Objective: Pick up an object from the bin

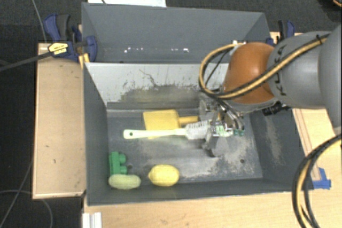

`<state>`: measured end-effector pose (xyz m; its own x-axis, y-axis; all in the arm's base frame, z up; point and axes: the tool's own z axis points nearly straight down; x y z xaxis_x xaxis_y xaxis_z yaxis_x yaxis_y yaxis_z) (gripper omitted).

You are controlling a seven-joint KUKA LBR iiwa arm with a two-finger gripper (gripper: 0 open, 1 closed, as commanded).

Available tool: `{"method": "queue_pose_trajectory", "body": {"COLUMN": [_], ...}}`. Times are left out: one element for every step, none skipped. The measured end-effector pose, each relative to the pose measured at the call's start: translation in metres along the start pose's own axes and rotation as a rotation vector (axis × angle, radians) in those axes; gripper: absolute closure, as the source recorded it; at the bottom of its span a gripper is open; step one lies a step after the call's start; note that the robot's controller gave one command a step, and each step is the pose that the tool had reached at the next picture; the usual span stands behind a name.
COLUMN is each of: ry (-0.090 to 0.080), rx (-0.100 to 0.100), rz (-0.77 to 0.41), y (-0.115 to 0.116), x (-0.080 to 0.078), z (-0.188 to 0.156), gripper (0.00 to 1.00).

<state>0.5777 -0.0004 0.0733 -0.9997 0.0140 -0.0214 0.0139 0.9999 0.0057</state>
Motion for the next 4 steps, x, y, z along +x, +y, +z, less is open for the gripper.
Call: {"method": "queue_pose_trajectory", "body": {"ry": [-0.020, -0.021, -0.024, -0.026], "rx": [-0.006, -0.006, -0.007, -0.007], "rz": [-0.001, -0.001, 0.000, 0.001], "y": [0.002, 0.002, 0.002, 0.002], "x": [-0.012, -0.012, -0.012, -0.012], "z": [-0.005, -0.005, -0.019, -0.028], "gripper": [1.00, 1.00, 1.00, 1.00]}}
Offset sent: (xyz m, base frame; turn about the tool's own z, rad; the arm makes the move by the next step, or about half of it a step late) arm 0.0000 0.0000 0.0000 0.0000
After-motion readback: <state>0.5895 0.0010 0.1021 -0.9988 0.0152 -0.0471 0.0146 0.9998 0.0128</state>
